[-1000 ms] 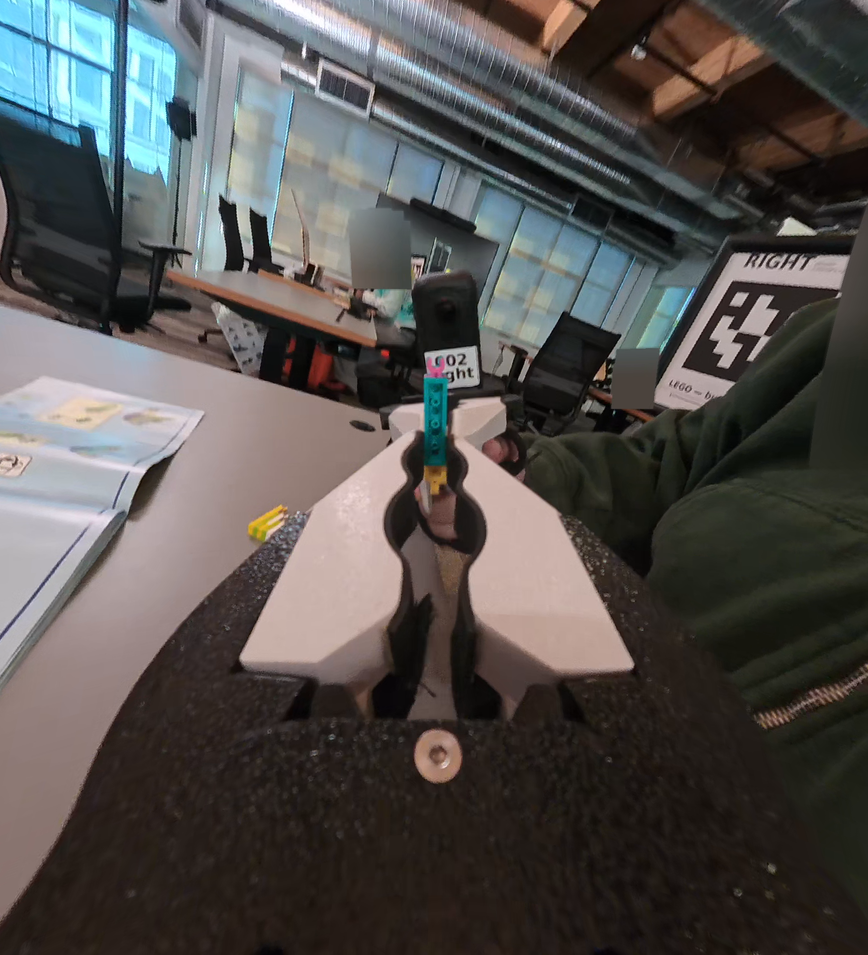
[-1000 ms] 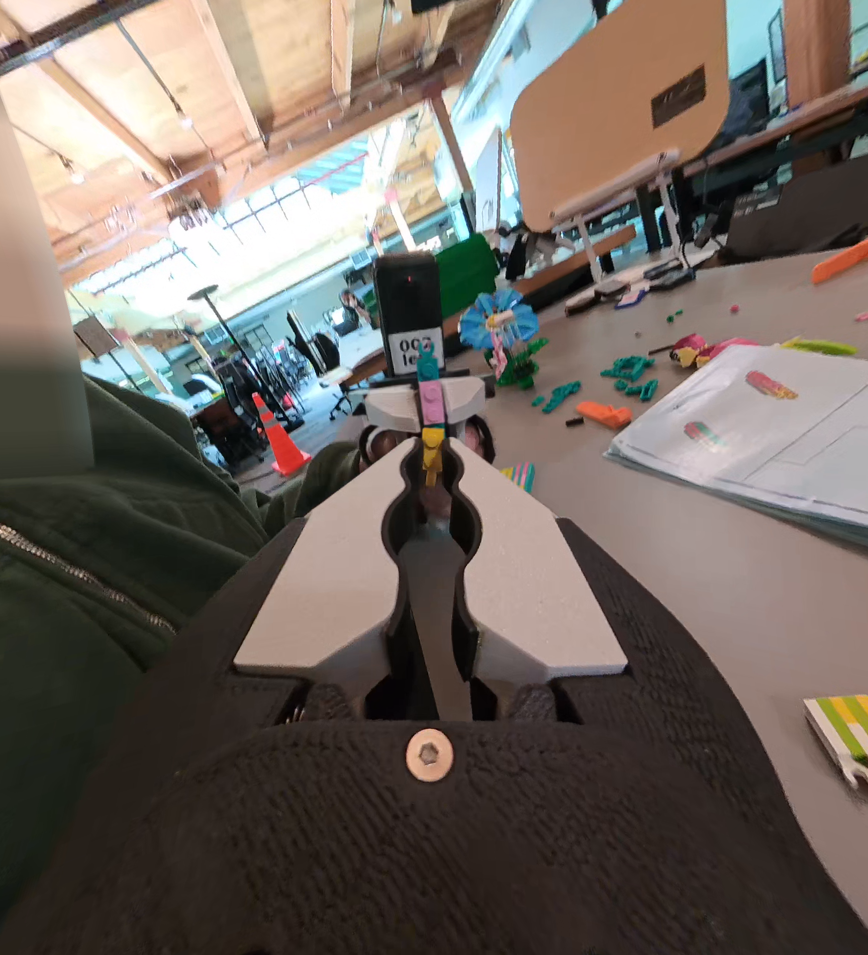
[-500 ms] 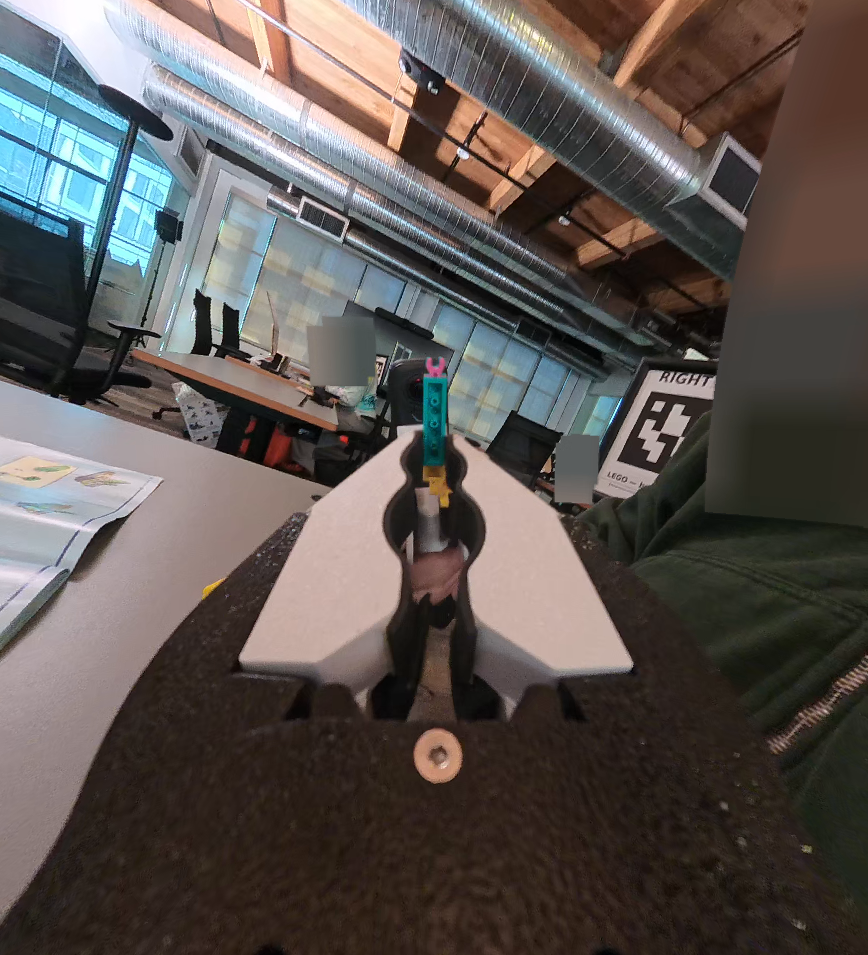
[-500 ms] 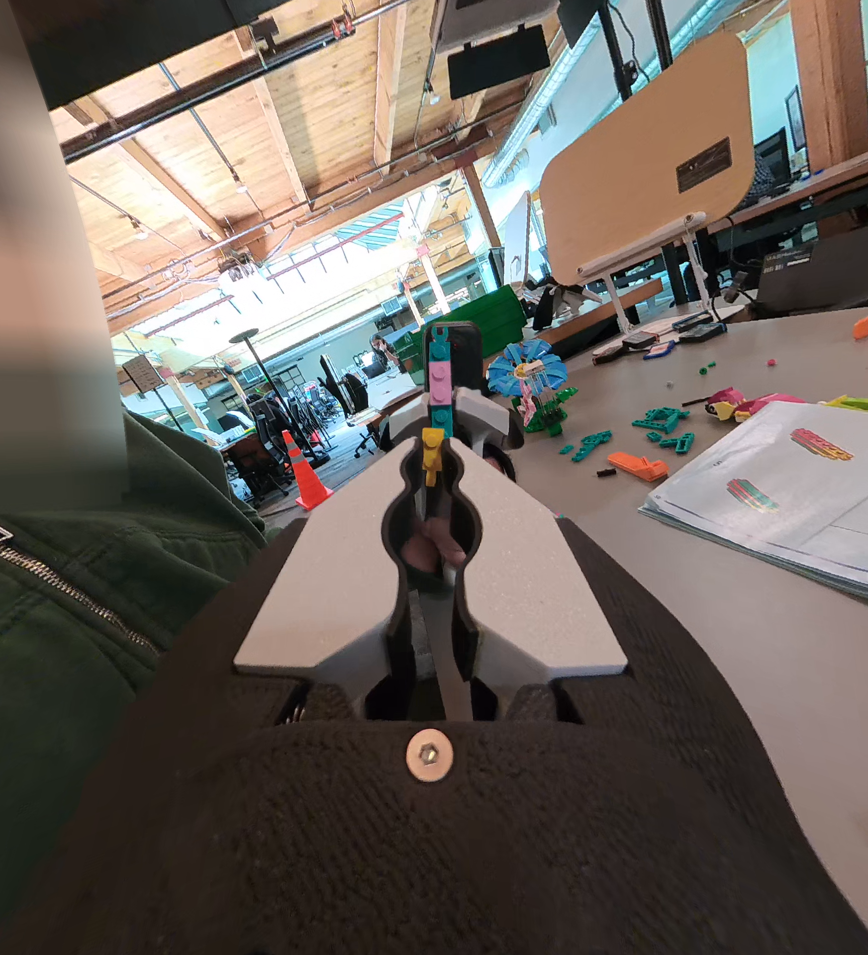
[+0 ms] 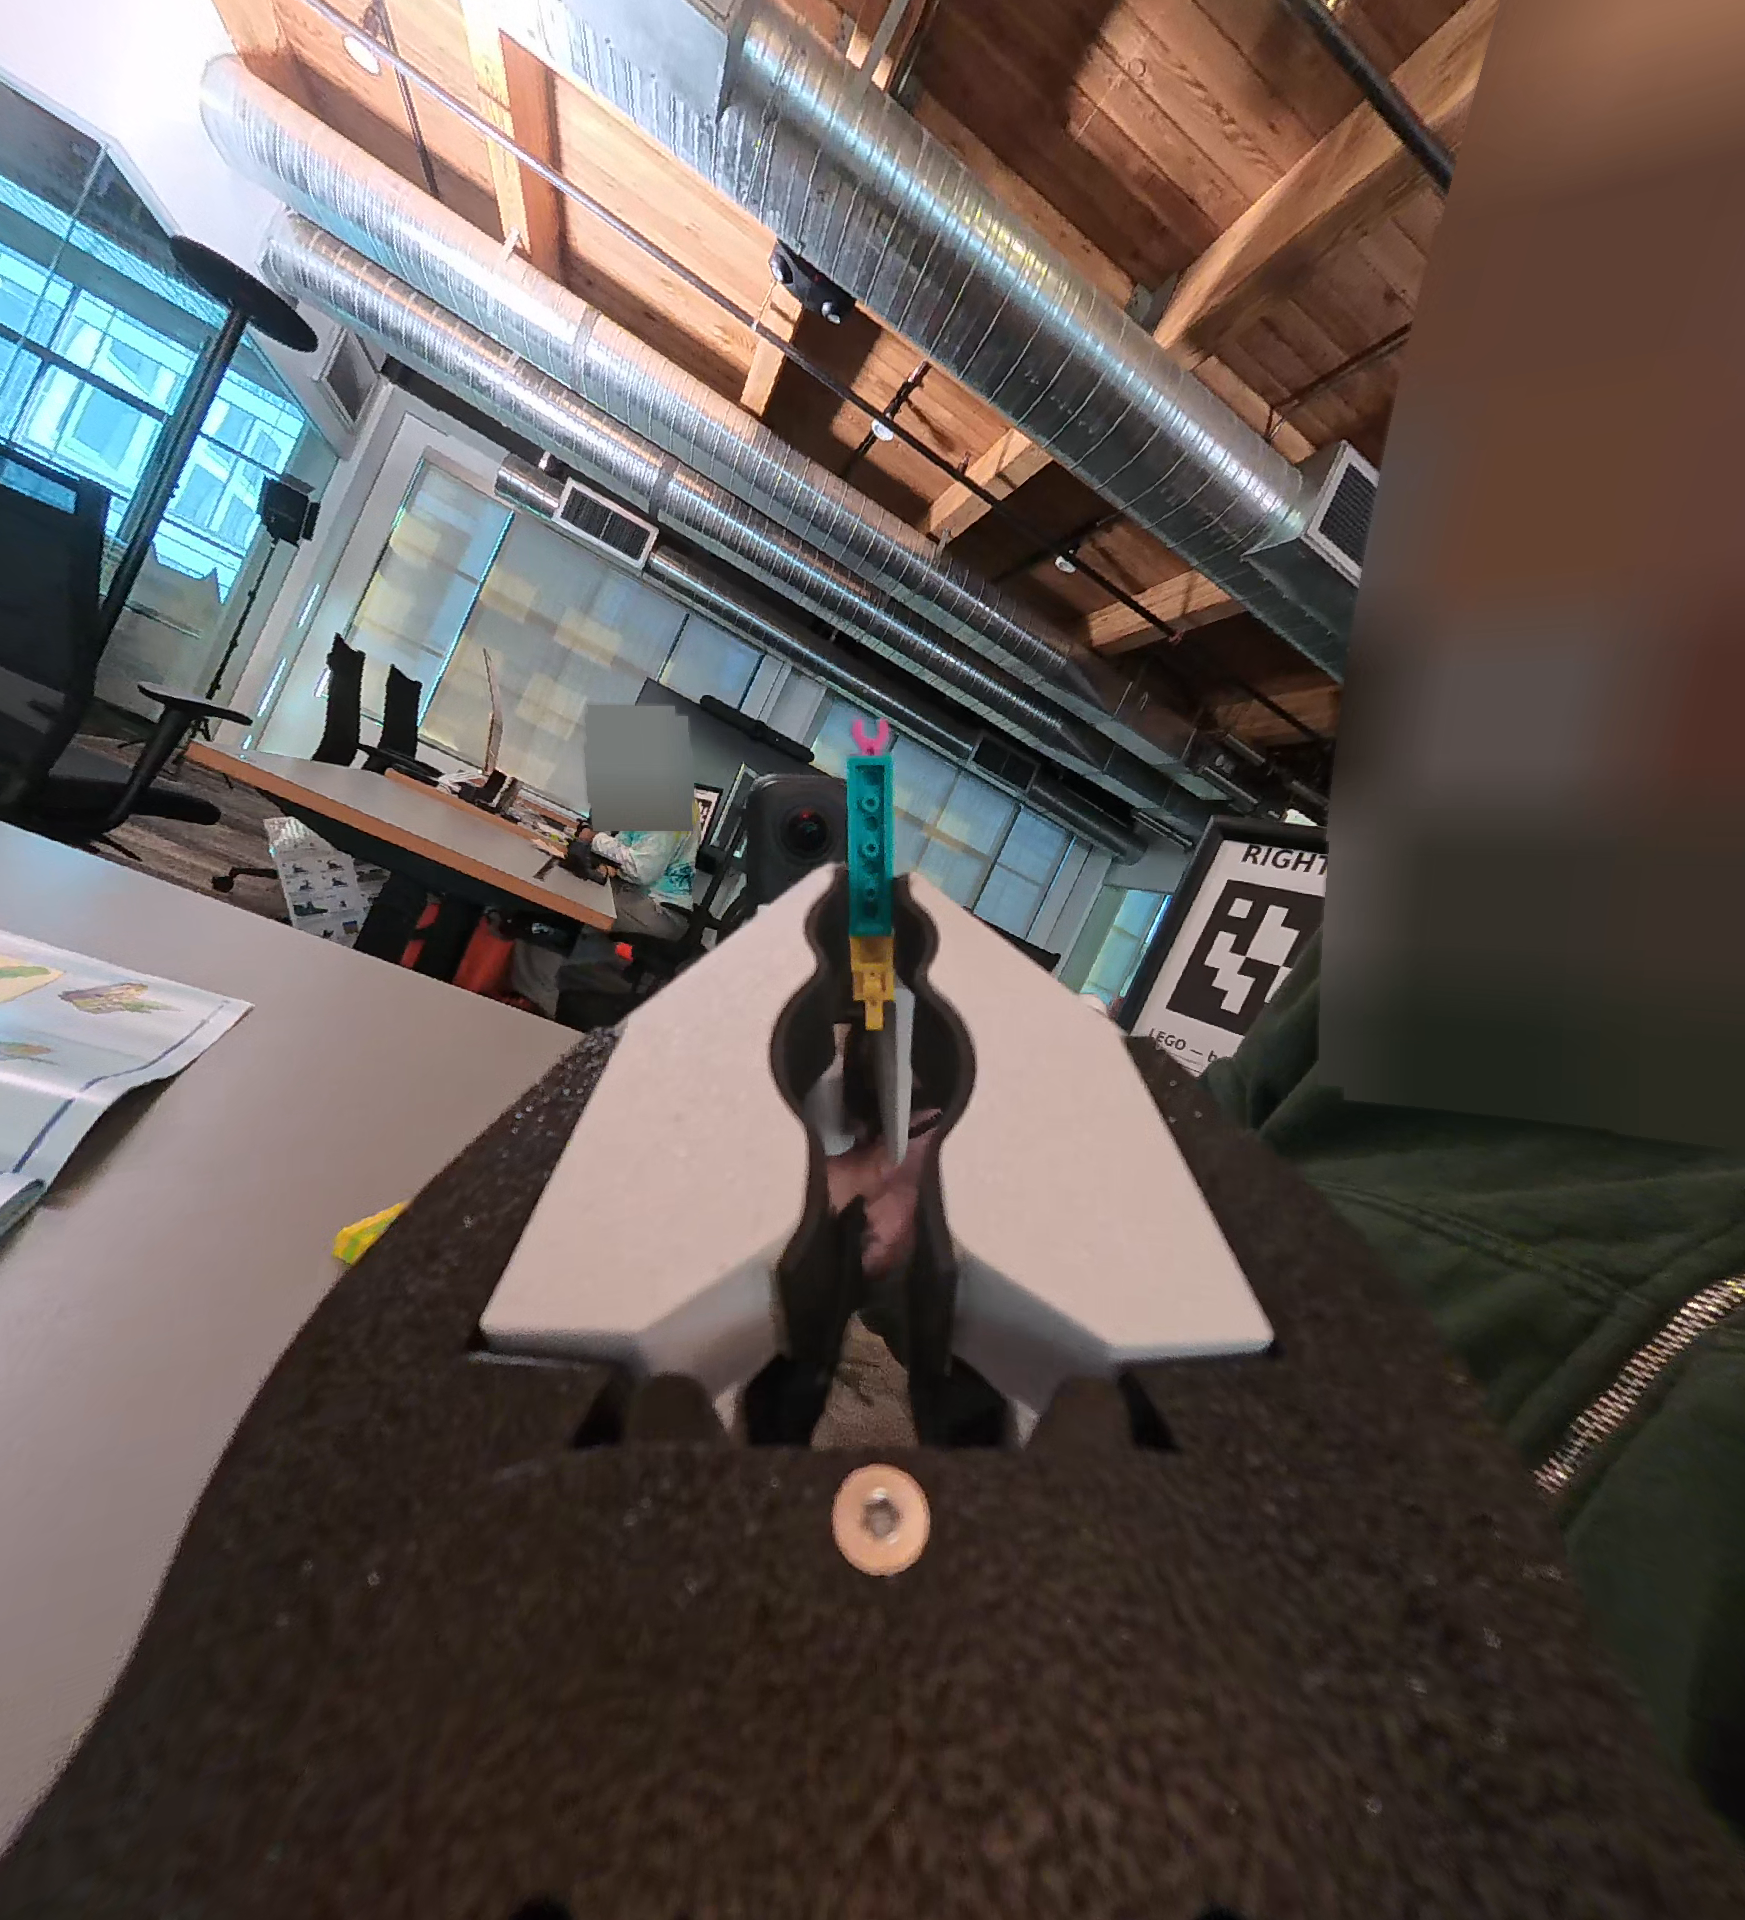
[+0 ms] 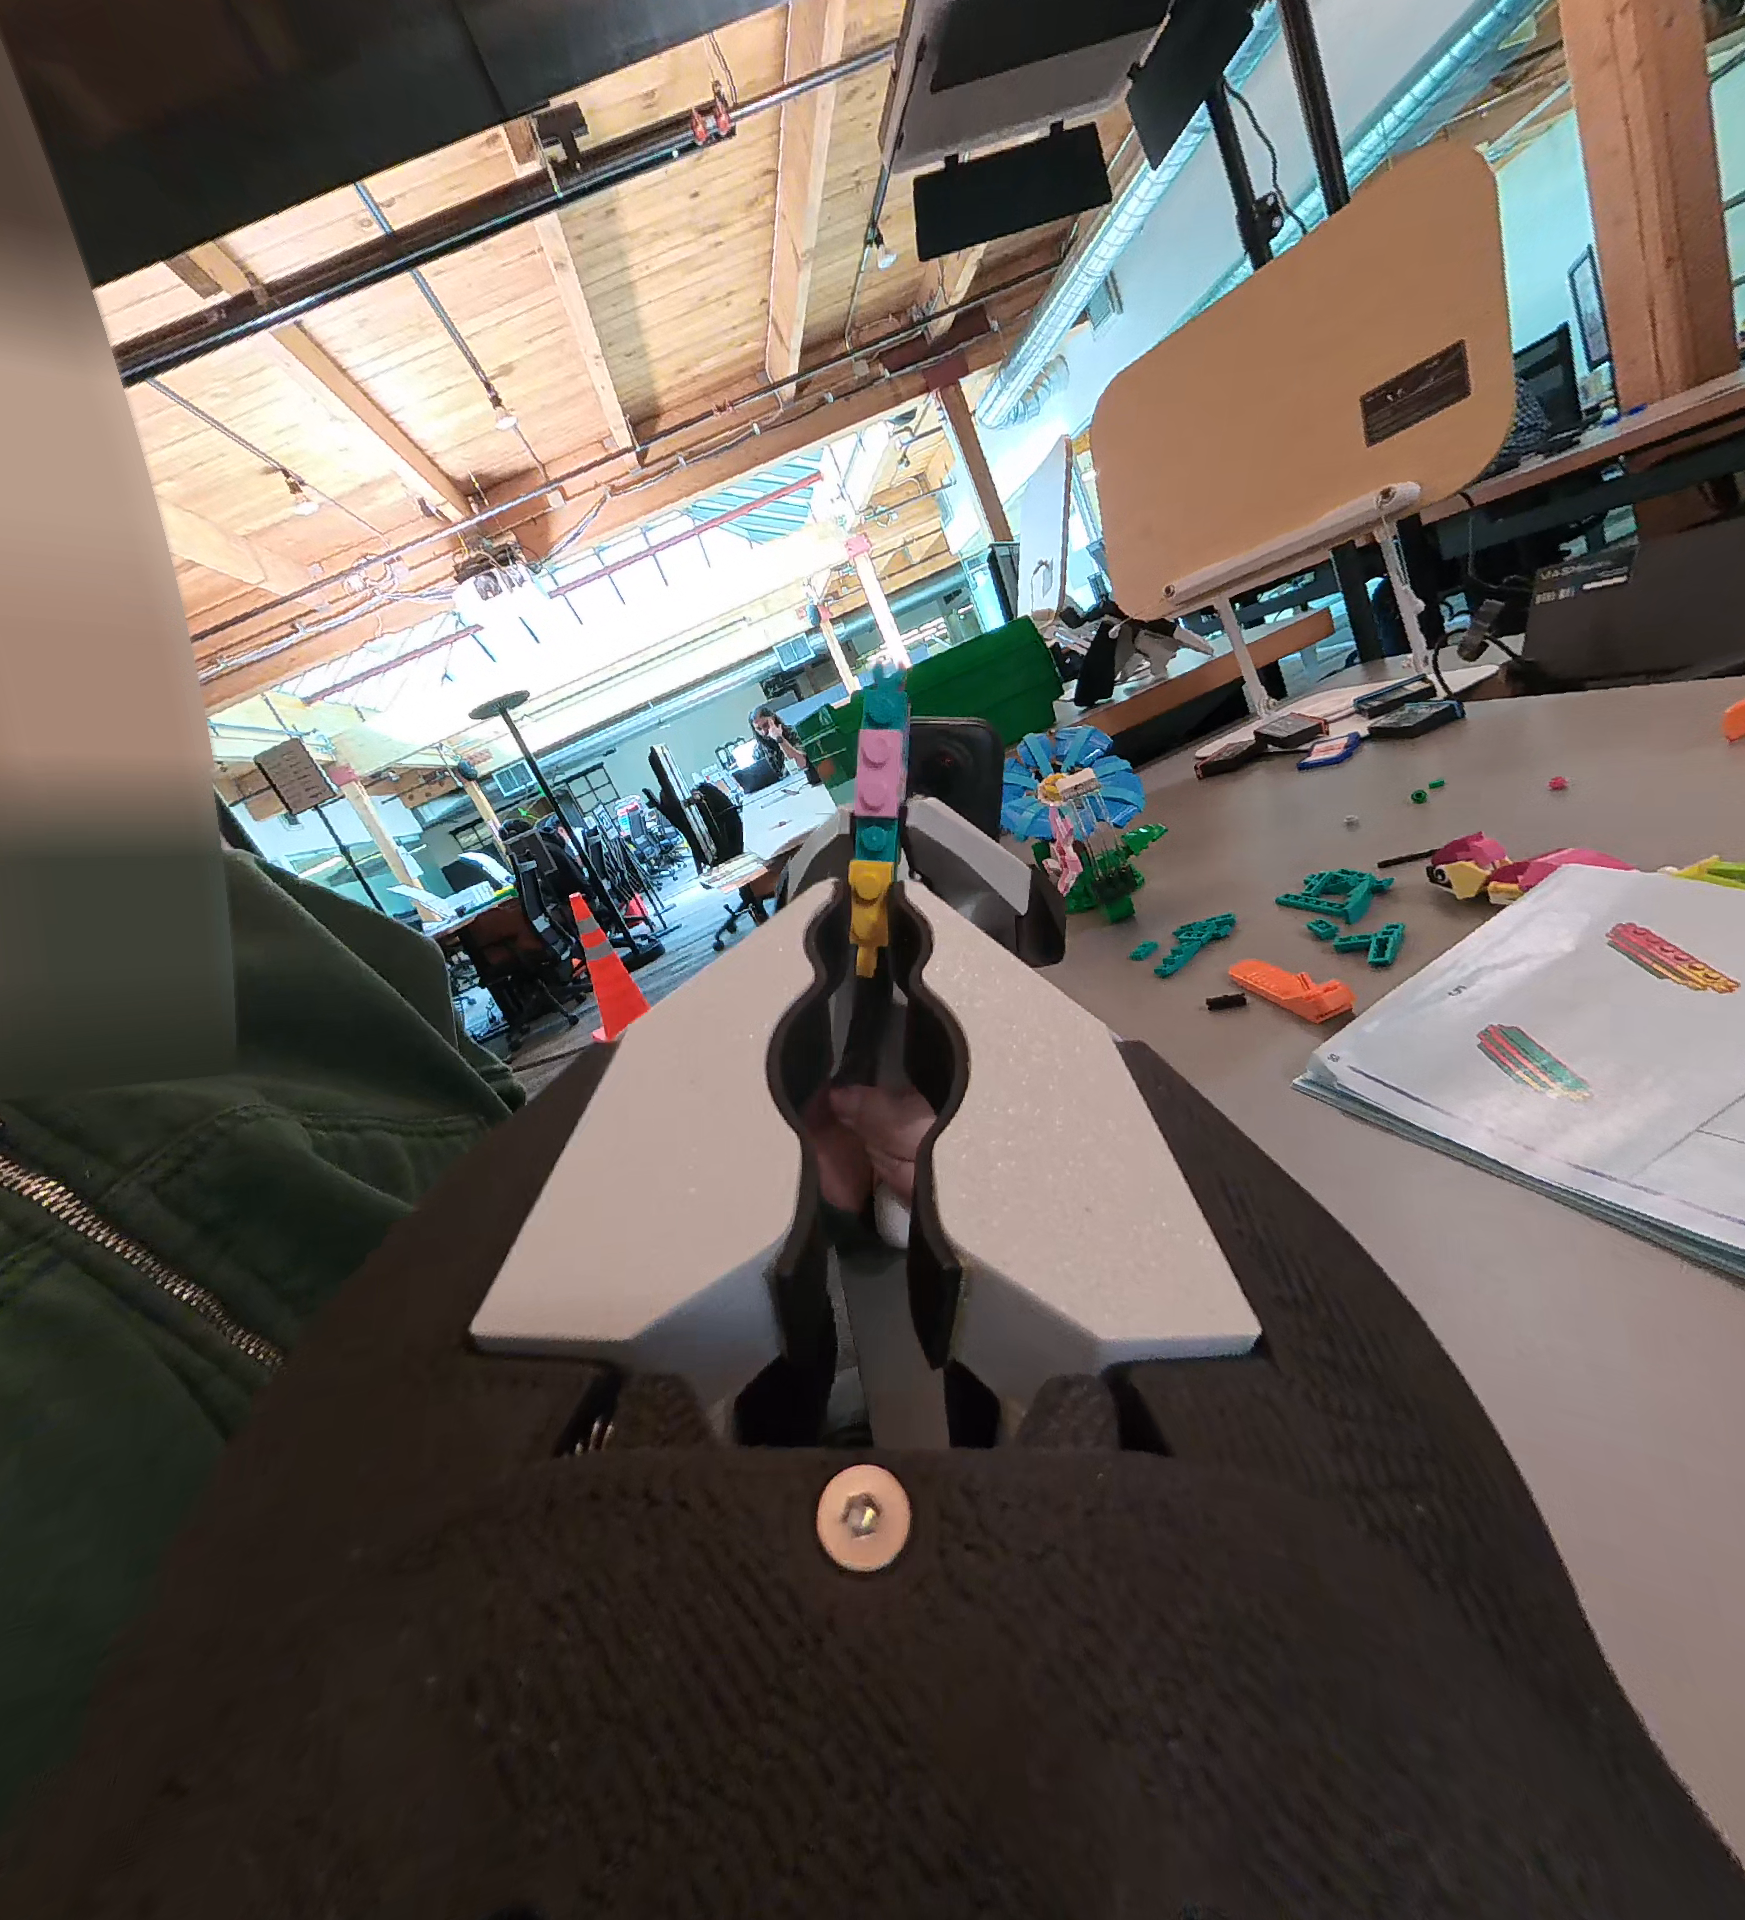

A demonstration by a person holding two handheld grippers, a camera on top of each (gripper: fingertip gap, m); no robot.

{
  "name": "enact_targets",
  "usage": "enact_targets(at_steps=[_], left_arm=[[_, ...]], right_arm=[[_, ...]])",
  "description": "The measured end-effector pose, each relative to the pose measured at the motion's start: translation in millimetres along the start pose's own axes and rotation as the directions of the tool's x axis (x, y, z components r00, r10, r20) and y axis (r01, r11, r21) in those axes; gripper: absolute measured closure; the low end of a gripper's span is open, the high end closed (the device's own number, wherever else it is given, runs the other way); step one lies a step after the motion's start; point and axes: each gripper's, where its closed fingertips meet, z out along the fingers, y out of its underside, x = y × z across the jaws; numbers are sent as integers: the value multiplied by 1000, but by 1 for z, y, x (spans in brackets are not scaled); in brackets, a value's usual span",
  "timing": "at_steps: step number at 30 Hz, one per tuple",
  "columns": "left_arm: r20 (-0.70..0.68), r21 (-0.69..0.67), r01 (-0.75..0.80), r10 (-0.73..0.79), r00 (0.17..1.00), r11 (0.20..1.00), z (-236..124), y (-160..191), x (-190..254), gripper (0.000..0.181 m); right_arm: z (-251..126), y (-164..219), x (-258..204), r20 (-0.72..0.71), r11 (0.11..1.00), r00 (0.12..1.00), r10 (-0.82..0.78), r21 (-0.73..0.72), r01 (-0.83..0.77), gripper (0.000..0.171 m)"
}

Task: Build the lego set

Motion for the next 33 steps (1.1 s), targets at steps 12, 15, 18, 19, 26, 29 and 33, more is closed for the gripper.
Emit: enact_targets(at_steps=[12,15,18,19,26,29,33], left_arm=[[16,-138,37,-35,999,990,-4,14,-3,176],[11,-150,42,-41,999,988,-3,17,-3,176],[16,-190,37,-35,999,981,-5,21,-3,176],[23,-201,35,-31,999,979,-5,22,-4,176],[-6,-285,-163,168,986,945,-5,31,4,175],[-28,-294,-211,213,977,932,-4,32,9,175],[-36,-311,-251,253,967,917,-3,35,11,176]], right_arm=[[-2,1,2,1,1000,1000,25,7,-25,166],[-1,3,1,3,1000,1000,25,-5,-25,166],[-2,7,2,-1,999,1000,26,-30,-26,166],[-3,8,2,-3,999,1000,26,-41,-27,166],[-7,16,-4,16,981,999,-39,-187,42,166],[-8,18,-9,28,955,994,-110,-274,114,166],[-10,20,-13,42,917,986,-164,-361,168,166]])
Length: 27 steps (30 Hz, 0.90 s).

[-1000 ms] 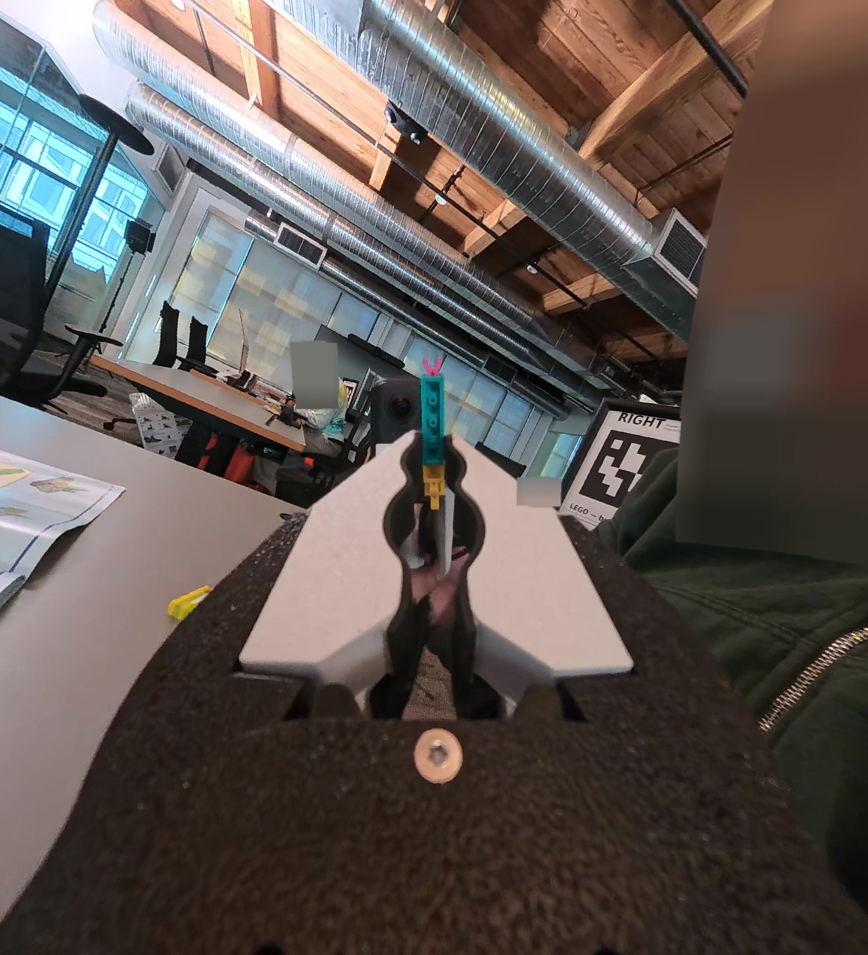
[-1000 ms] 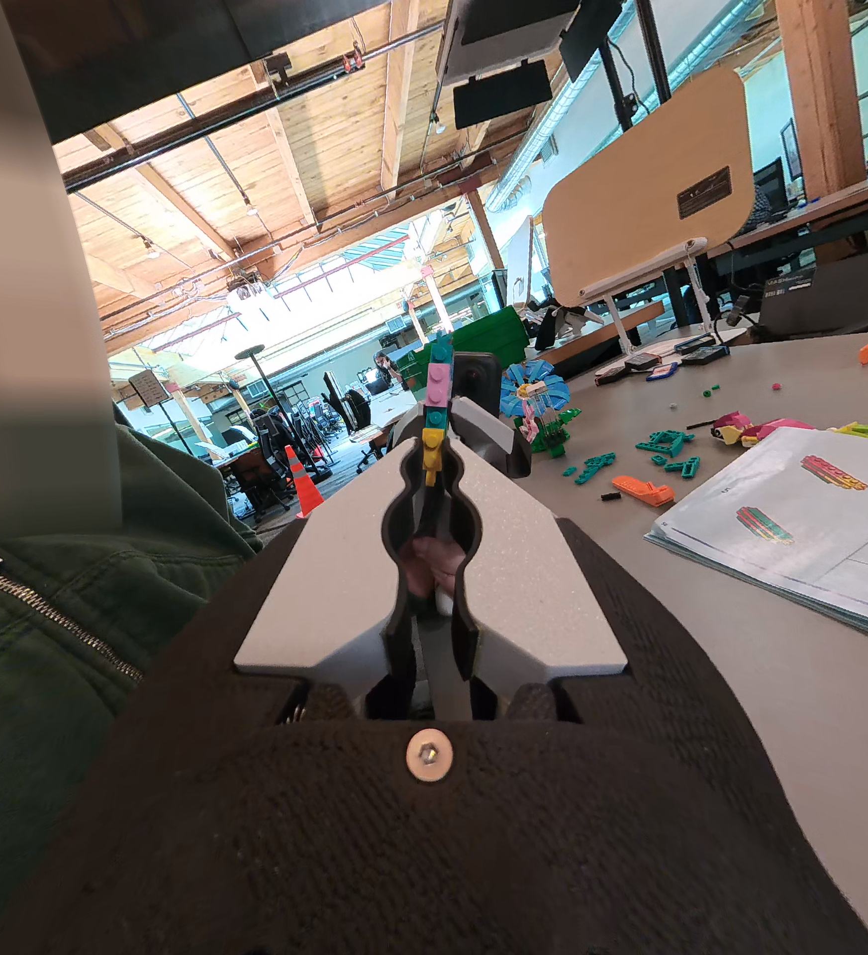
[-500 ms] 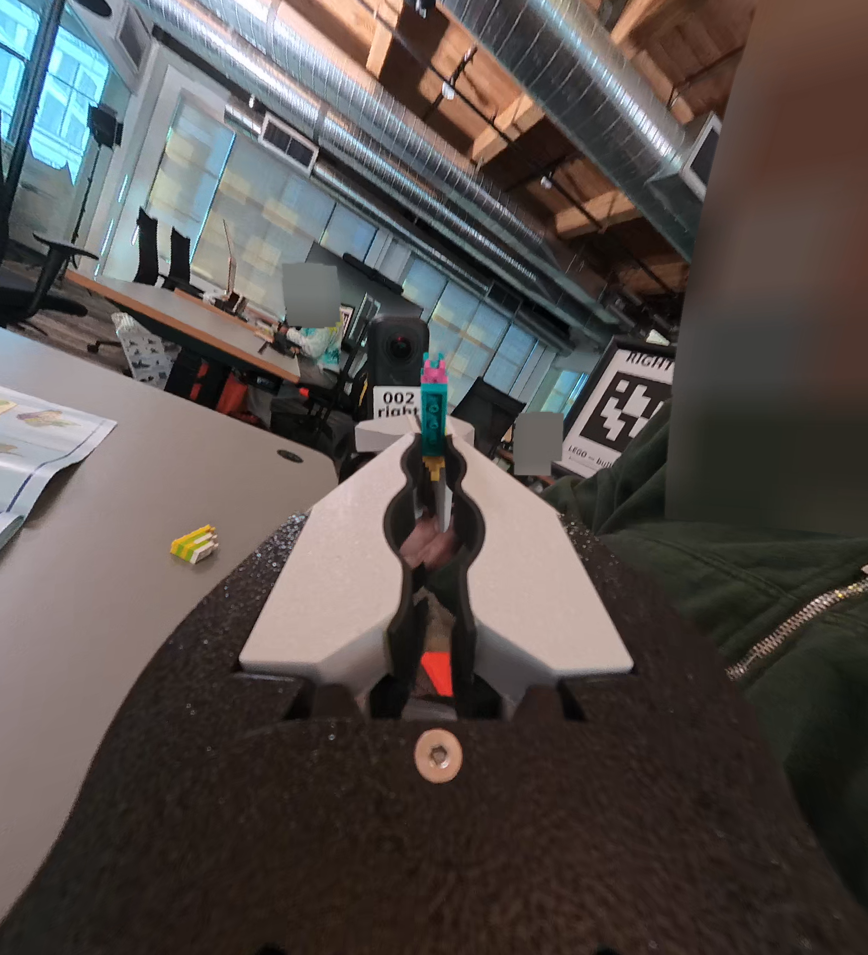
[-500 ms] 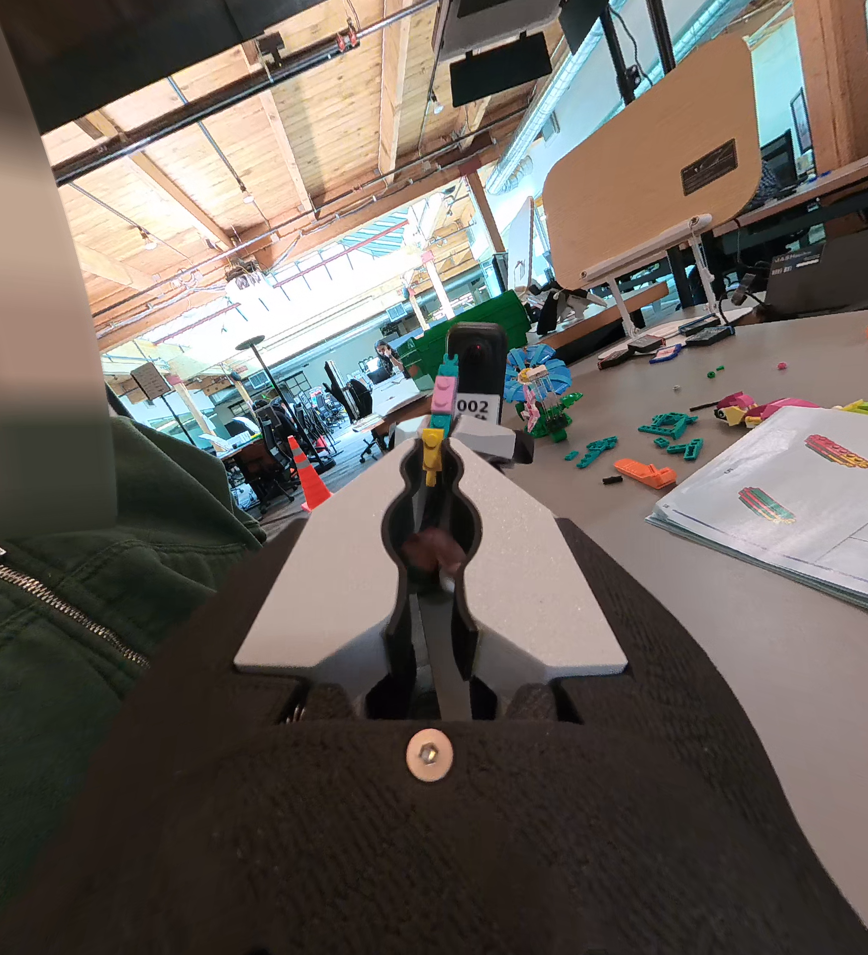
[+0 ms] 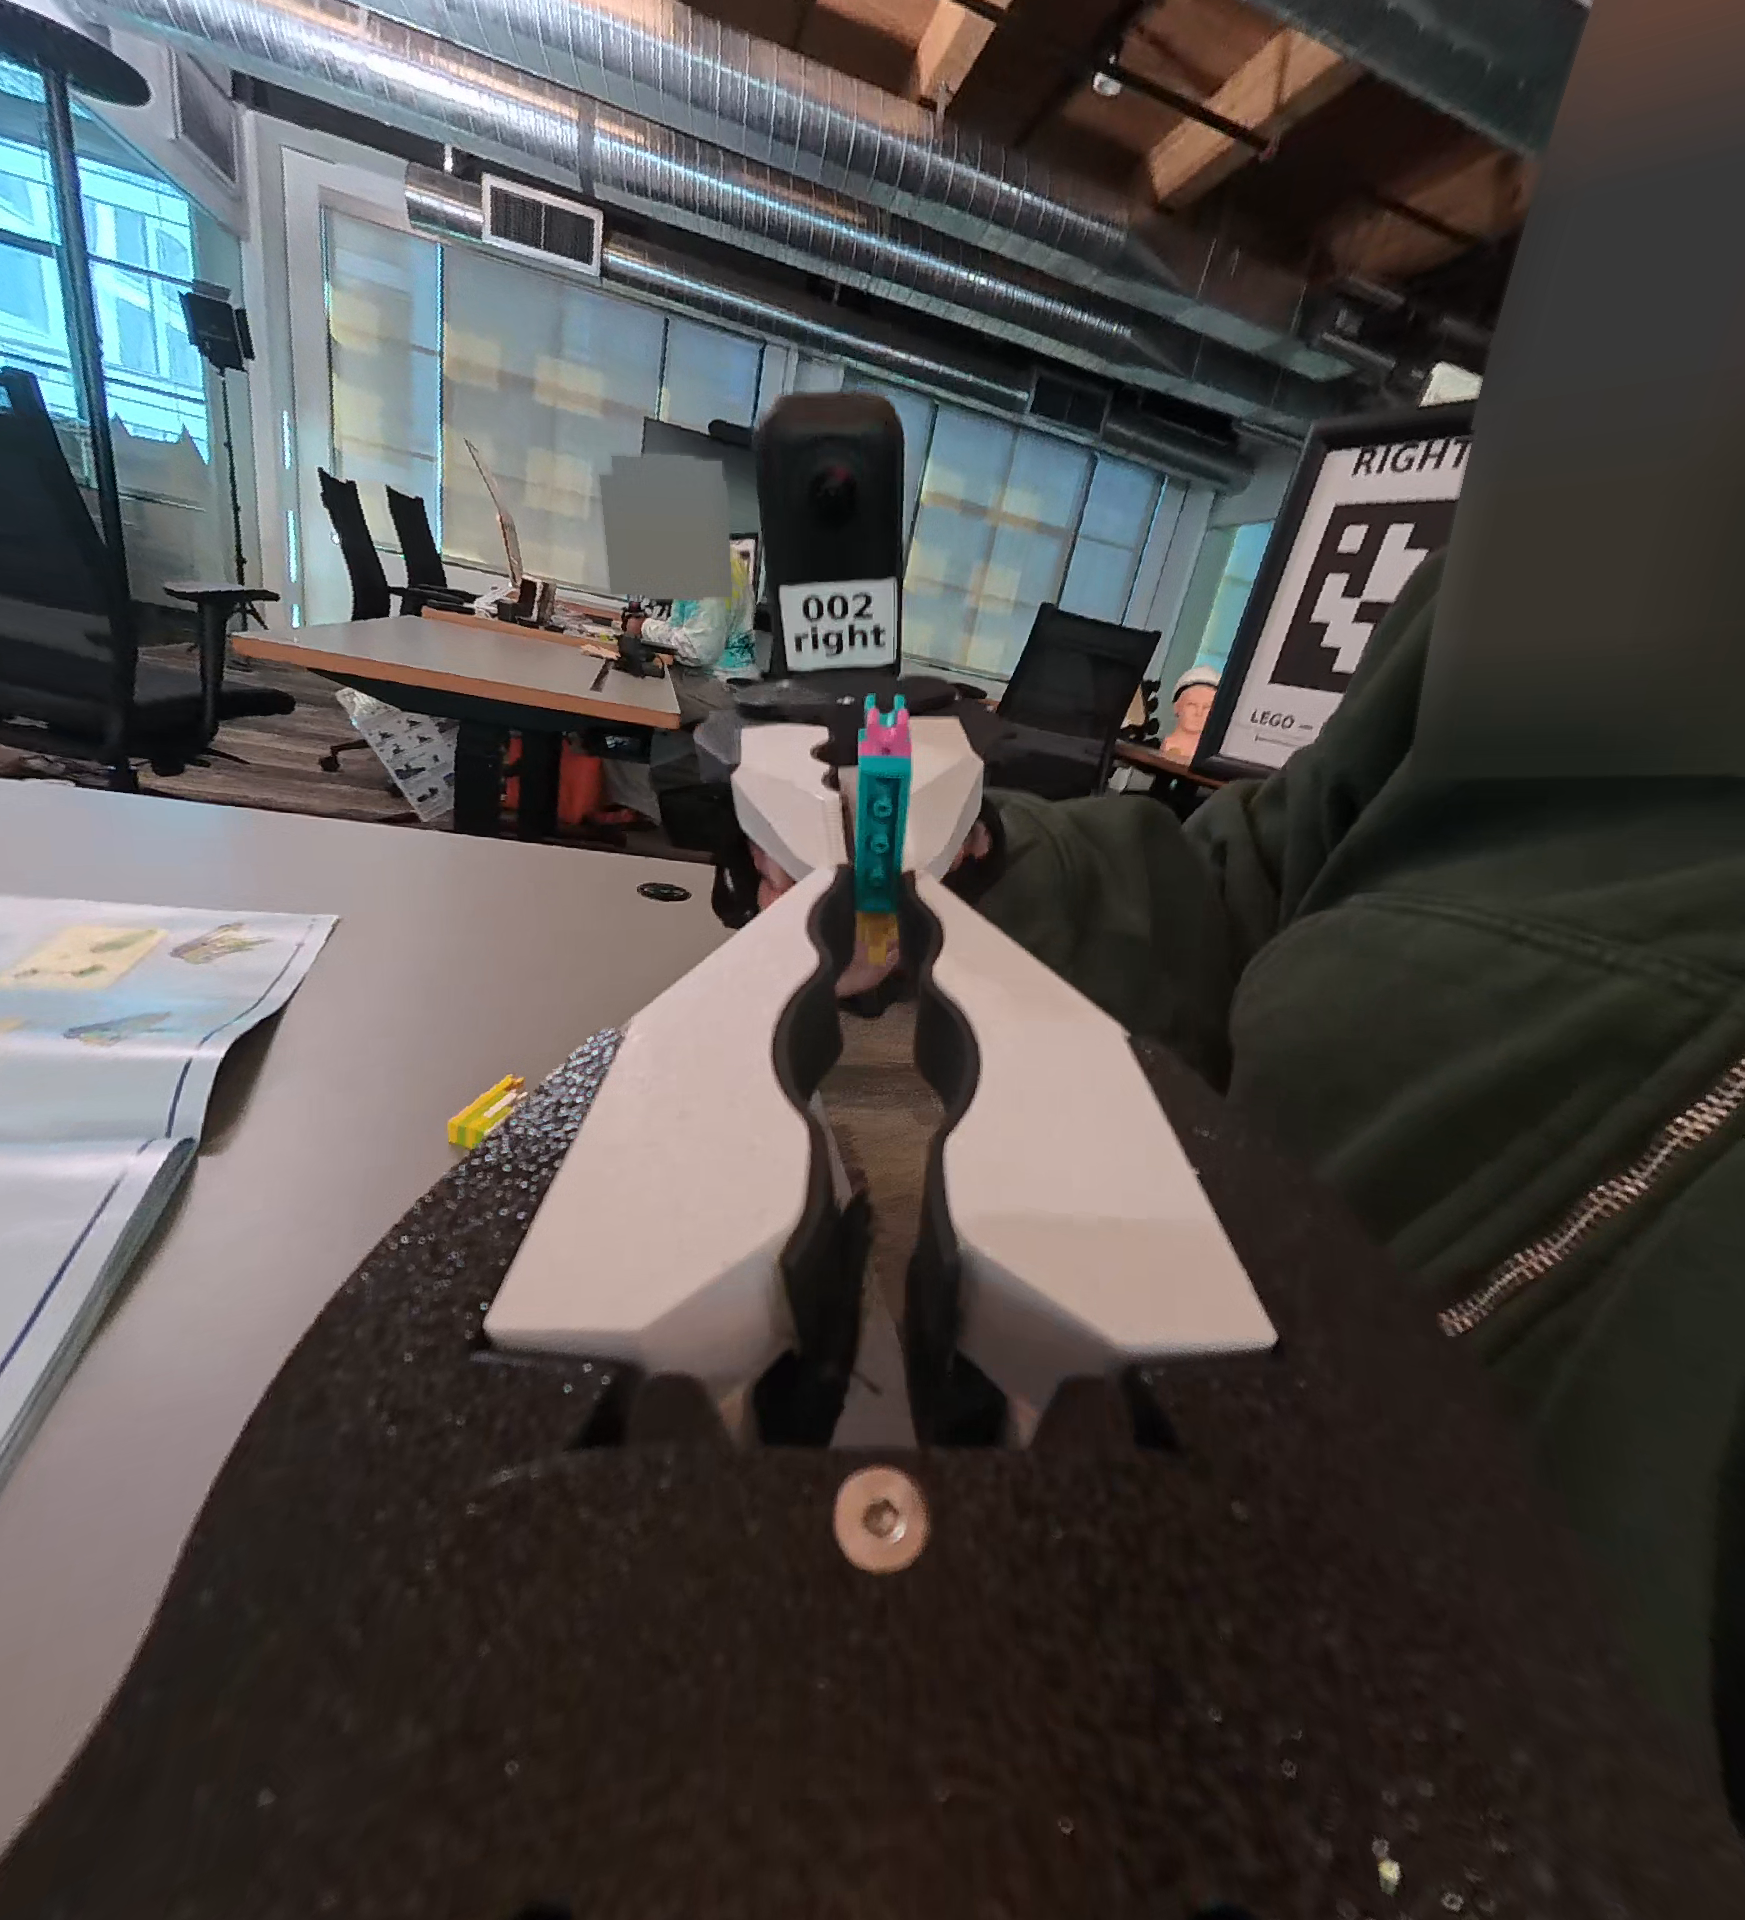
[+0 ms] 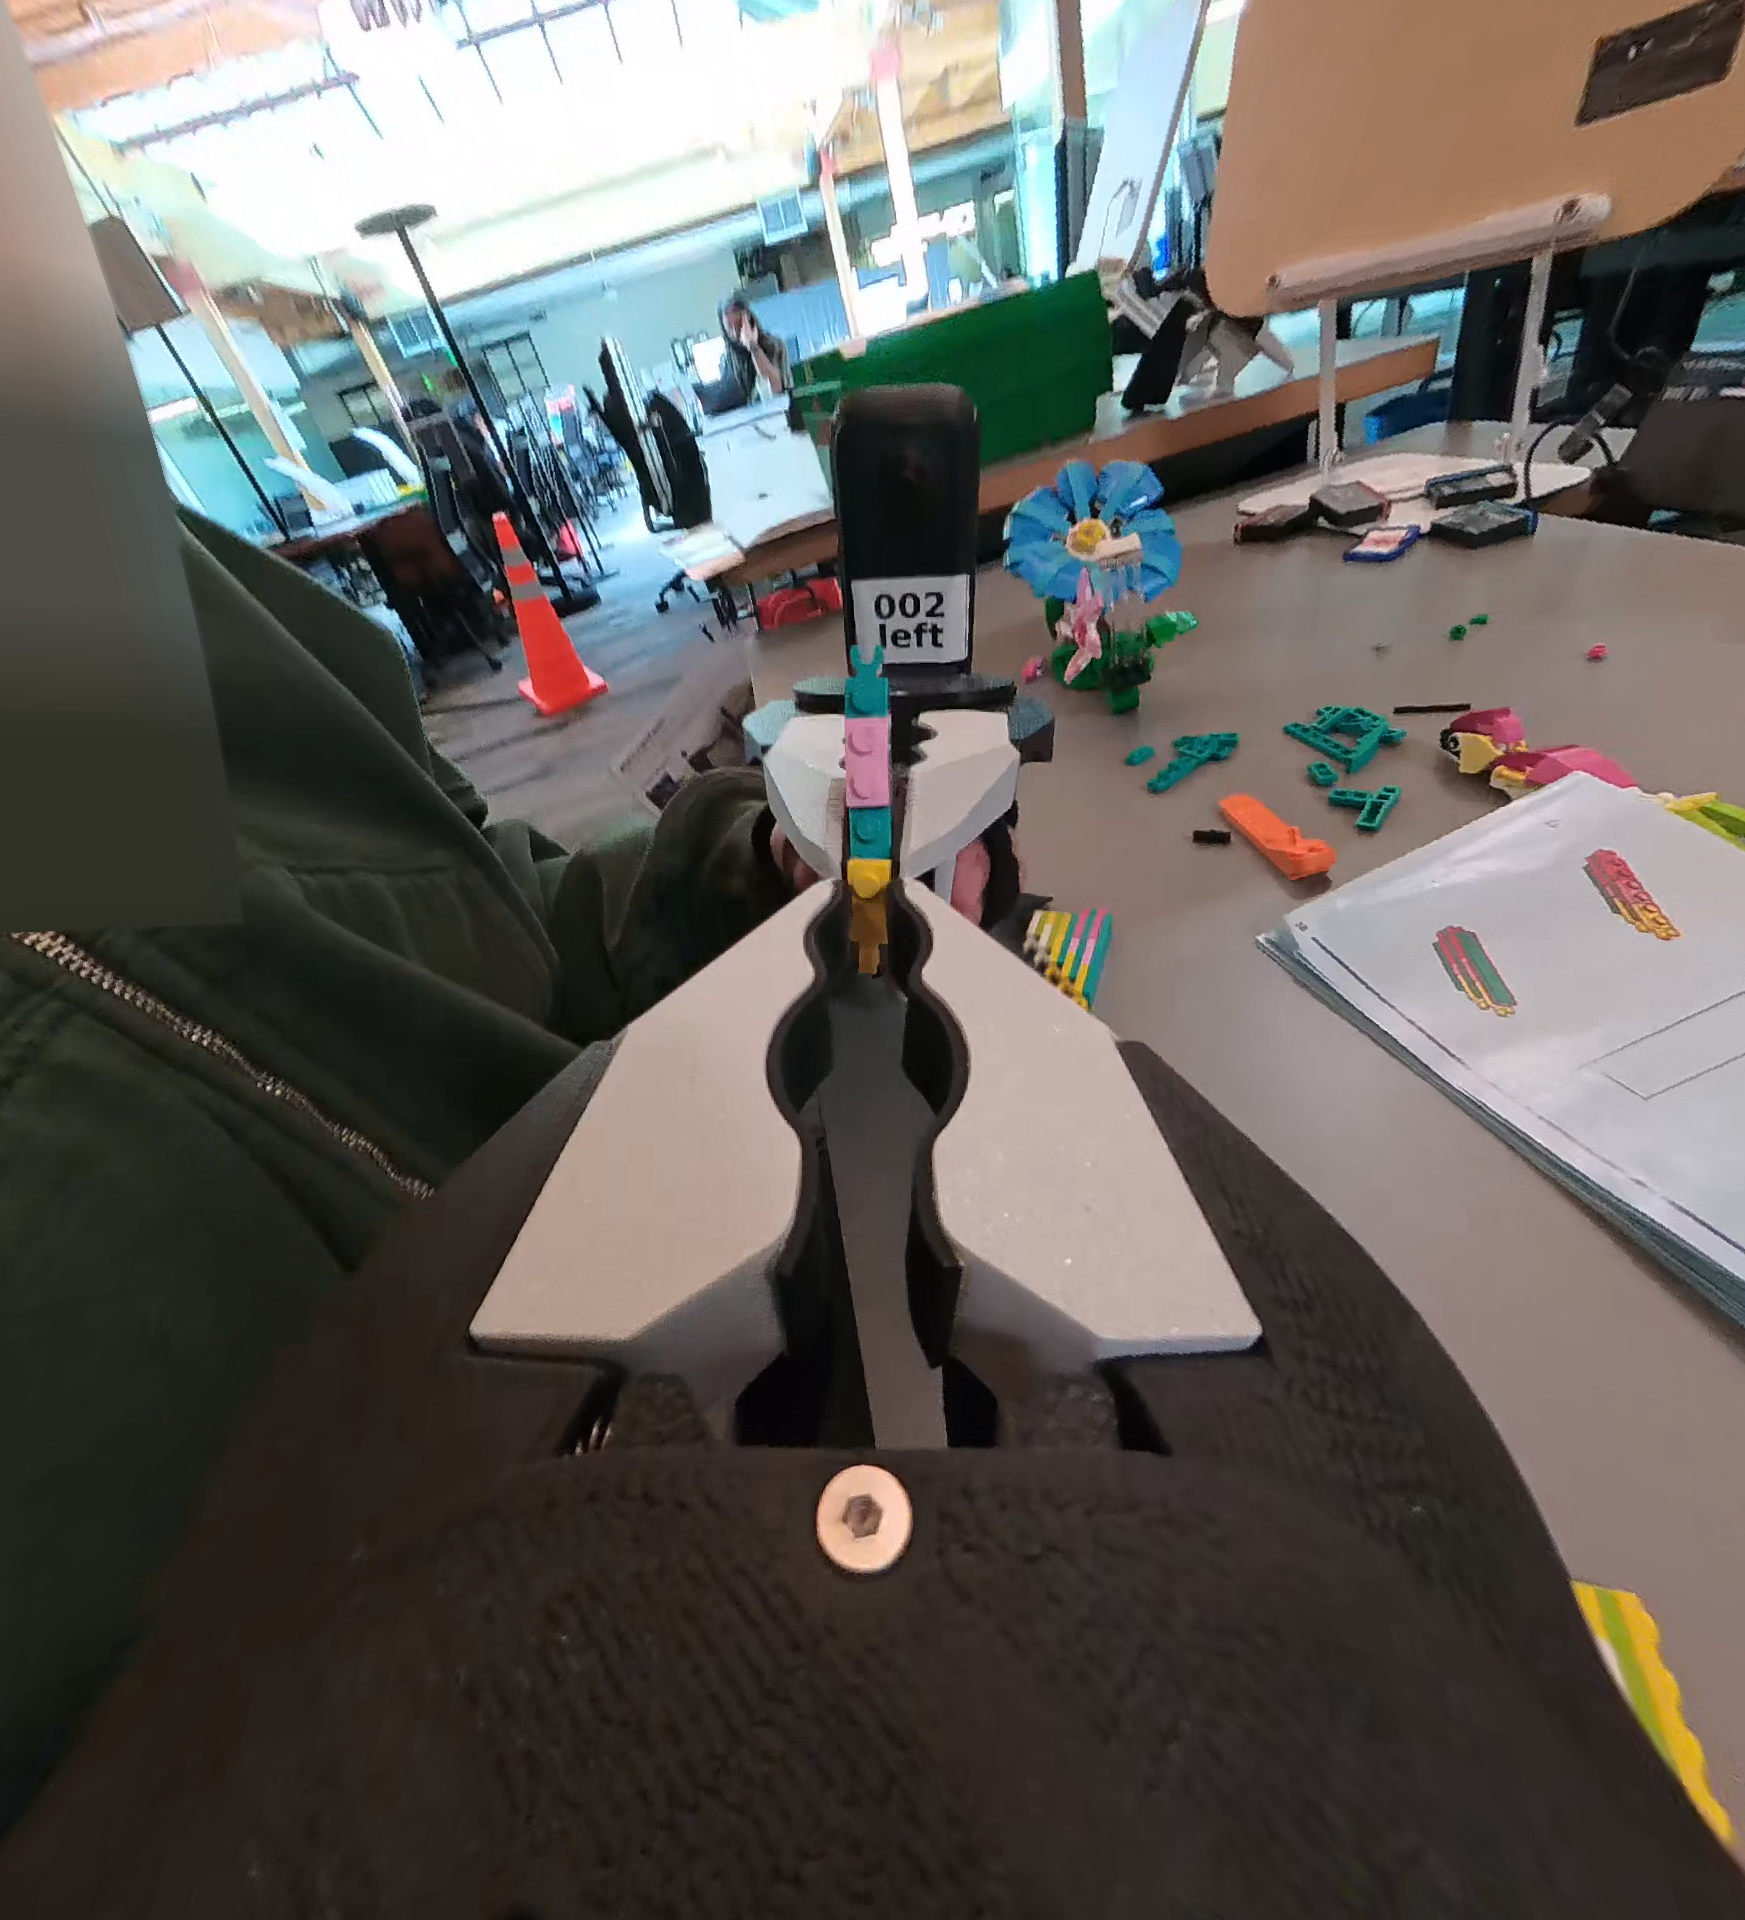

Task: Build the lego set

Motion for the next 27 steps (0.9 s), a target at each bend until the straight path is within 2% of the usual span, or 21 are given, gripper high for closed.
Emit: enact_targets(at_steps=[6,13,18,20,22,25,26,27], left_arm=[[28,-72,-65,67,997,995,1,6,0,175],[56,-216,-121,136,989,969,1,23,-3,176],[159,-229,-92,131,979,969,3,27,-22,175],[182,-211,-70,109,977,975,-1,26,-27,175],[200,-192,-53,92,976,980,-3,24,-31,176],[199,-173,-39,74,977,984,-1,24,-32,176],[196,-174,-39,73,978,984,0,25,-31,175],[198,-171,-39,73,977,985,0,25,-31,175]], right_arm=[[-1,5,0,5,997,1000,-16,-82,16,166],[-2,21,4,-15,950,993,-118,-293,108,166],[-11,29,22,-87,914,981,-171,-385,125,166],[-30,56,46,-163,813,957,-239,-572,105,166],[-45,88,55,-164,682,955,-248,-730,52,165],[-58,124,62,-141,499,955,-262,-866,9,165],[-58,129,64,-140,477,954,-264,-879,3,165],[-54,129,65,-141,490,956,-256,-872,2,165]])
